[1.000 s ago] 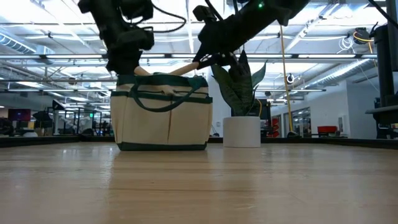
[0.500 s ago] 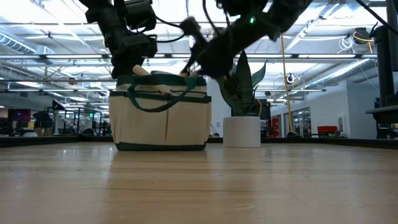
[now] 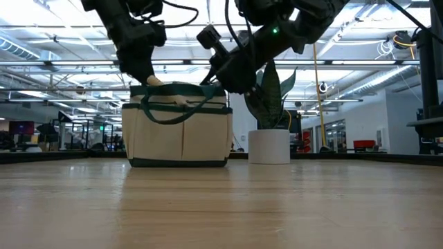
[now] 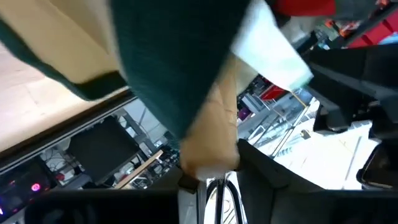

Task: Pick & Place Garden tools in Gardening bag
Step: Put the brown hand rake into the white gardening bag

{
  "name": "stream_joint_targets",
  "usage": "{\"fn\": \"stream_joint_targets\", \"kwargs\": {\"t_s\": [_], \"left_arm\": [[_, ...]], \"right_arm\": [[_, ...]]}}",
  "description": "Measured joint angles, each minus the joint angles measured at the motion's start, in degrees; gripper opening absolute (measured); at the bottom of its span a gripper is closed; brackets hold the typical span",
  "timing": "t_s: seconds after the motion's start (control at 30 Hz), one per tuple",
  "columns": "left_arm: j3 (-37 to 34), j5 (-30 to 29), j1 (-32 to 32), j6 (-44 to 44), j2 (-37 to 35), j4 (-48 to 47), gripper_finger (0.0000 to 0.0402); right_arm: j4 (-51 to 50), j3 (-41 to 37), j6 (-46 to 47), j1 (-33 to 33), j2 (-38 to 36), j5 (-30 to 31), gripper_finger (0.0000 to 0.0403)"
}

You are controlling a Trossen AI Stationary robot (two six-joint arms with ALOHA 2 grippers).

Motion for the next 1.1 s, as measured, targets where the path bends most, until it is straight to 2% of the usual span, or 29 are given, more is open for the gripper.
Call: {"fn": "stream_joint_targets", "kwargs": {"t_s": [0.1,0.27,0.43,0.63,0.87,0.97,1.1], "left_arm": [[0.0,-3.6,0.3,-1.6,0.0,-1.8,0.0147],[-0.3,-2.4,0.8,-2.8,2.7,-2.9,0.0139],[-0.3,-4.1,0.9,-3.2,5.4,-2.5,0.0099],[-0.4,-0.9,0.9,-2.5,6.4,-0.9,0.0014],[-0.4,-0.8,0.9,-1.8,6.2,2.9,0.0005],[-0.4,-0.8,0.9,-1.8,6.2,3.1,0.0008],[-0.4,-0.9,0.9,-1.7,6.2,3.0,0.0005]], "right_arm": [[-0.5,0.0,-1.0,0.0,0.0,0.0,0.0057],[-0.5,0.0,-1.0,0.0,0.0,-0.1,0.0057],[-0.5,0.0,-0.6,0.0,0.0,-0.1,0.0069],[-0.4,0.0,1.6,0.0,0.0,-5.1,0.0102],[0.3,0.0,9.6,0.1,0.0,-7.9,0.0140],[2.4,0.0,15.5,0.5,0.0,-5.4,0.0154],[3.6,0.0,18.8,1.9,-0.7,4.1,0.0166]]}}
